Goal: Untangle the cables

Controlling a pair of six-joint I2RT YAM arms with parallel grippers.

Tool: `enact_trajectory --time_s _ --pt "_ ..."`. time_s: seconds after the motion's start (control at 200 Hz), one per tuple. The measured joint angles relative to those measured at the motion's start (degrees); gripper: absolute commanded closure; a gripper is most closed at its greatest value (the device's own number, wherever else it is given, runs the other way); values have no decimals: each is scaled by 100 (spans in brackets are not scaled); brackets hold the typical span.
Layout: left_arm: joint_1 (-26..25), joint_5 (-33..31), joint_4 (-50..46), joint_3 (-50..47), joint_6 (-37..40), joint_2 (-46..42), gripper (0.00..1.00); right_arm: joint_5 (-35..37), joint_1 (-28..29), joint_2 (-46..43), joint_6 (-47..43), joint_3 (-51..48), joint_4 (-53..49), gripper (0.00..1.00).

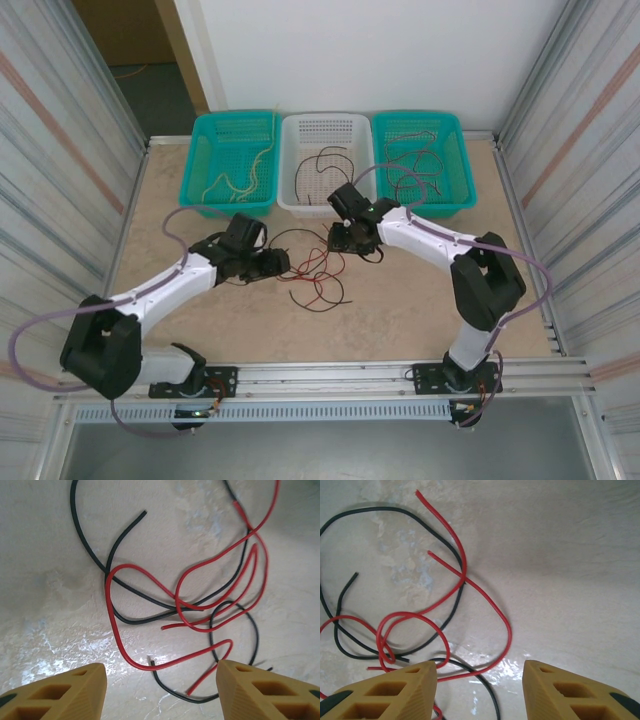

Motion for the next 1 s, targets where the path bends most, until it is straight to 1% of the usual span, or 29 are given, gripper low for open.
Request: enact_trajectory --time_s 0.1,0.175,0.356,0.396,0.431,0.461,0.481,0.506,0.641,0.867,0.932,1.002 --pt "-31 -11 94 -46 -59 269 42 -101 15 70 -7 72 61 53" --pt "-31 -31 125 -46 -96 428 45 -173 33 70 -13 72 101 53" --pt "-31 -26 267 -4 -188 909 61 -420 37 68 -15 72 212 53" --pt "-31 -4 295 26 -186 1029 68 -428 37 61 -13 72 223 53" --pt "-31 0 302 57 -199 1113 79 -442 37 57 -13 70 234 53" --pt "-37 -11 295 90 -192 1178 91 -463 37 46 -4 66 256 53" --pt "-39 -17 286 107 -179 1207 96 -496 35 26 0 57 286 53" --pt "-55 -44 273 129 -175 1217 100 -535 31 -7 2 35 332 53" --pt "-345 -378 59 306 -39 994 100 -763 -9 -299 11 -20 527 52" --pt "-1172 -811 -457 1064 597 35 100 -955 -111 -793 26 -22 774 52" --pt "-1307 -841 -520 1224 796 -260 100 -992 -120 -990 28 -55 874 51" --pt "-1346 -855 -581 1342 986 -531 100 -1019 -118 -1237 24 -144 973 49"
